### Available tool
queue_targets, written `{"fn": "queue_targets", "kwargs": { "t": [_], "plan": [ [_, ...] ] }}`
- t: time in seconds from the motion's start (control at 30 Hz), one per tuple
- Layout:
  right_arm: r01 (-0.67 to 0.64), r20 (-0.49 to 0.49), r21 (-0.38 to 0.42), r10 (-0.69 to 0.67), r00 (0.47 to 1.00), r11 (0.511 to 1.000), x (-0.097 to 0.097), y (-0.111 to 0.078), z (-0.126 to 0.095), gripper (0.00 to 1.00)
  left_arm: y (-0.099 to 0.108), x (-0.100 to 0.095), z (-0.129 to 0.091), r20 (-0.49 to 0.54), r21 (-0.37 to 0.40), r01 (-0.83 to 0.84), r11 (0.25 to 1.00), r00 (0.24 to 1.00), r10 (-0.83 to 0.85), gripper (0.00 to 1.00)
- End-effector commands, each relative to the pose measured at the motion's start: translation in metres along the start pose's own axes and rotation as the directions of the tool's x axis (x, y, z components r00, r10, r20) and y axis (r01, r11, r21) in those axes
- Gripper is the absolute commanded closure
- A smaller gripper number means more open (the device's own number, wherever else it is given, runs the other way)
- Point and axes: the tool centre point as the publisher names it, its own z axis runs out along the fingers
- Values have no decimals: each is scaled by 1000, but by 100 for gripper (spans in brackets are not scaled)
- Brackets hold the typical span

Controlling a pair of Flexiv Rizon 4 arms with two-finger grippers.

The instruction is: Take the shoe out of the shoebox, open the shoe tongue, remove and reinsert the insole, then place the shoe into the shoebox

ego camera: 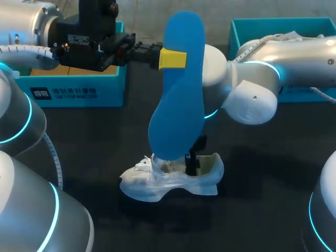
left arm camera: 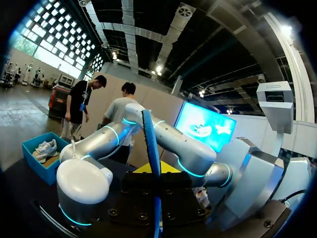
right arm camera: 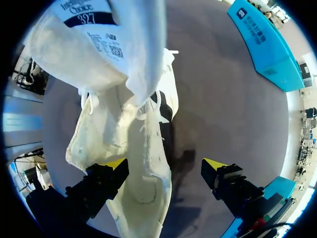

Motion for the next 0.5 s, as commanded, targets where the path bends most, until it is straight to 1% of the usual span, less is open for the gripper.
{"fn": "queue_targets", "kwargs": {
  "t": [0.03, 0.13, 0.23, 0.27, 0.3, 0.33, 0.37, 0.4, 0.43, 0.47, 0.5],
  "plan": [
    [-6, 3, -14, 6, 1000, 1000, 1, -3, 4, 8, 0, 0, 1, 1, -2, 1, 1000, 1000, -1, 100],
    [-11, -5, -24, 11, 1000, 1000, 0, 0, 9, 13, 0, 0, 1, 1, -2, 1, 1000, 1000, -1, 100],
    [-16, -12, -29, 16, 1000, 999, -1, 2, 14, 25, 0, 0, 1, 1, -2, 1, 1000, 1000, -1, 100],
    [-18, -16, -29, 17, 1000, 999, -1, 2, 16, 43, 0, 0, 1, 1, -2, 1, 1000, 1000, -1, 100],
    [-19, -19, -29, 19, 1000, 999, 0, 2, 17, 51, 0, 0, 1, 1, -2, 1, 1000, 1000, -1, 100],
    [-21, -23, -30, 21, 1000, 999, 0, 3, 18, 55, 0, 0, 1, 1, -2, 1, 1000, 1000, -1, 100],
    [-22, -26, -30, 21, 999, 999, 0, 3, 19, 63, 0, 0, 1, 1, -2, 1, 1000, 1000, -1, 100],
    [-22, -27, -30, 21, 999, 999, 0, 3, 19, 81, 0, 0, 1, 1, -2, 1, 1000, 1000, -1, 100],
    [-23, -29, -30, 22, 999, 999, 0, 3, 20, 92, 0, 0, 1, 1, -2, 1, 1000, 1000, -1, 100],
    [-24, -30, -29, 23, 999, 999, 1, 2, 20, 100, 0, 0, 1, 1, -2, 1, 1000, 1000, -1, 100],
    [-25, -31, -28, 24, 999, 999, 1, 2, 20, 100, 0, 0, 1, 1, -2, 1, 1000, 1000, -1, 100]
  ]
}}
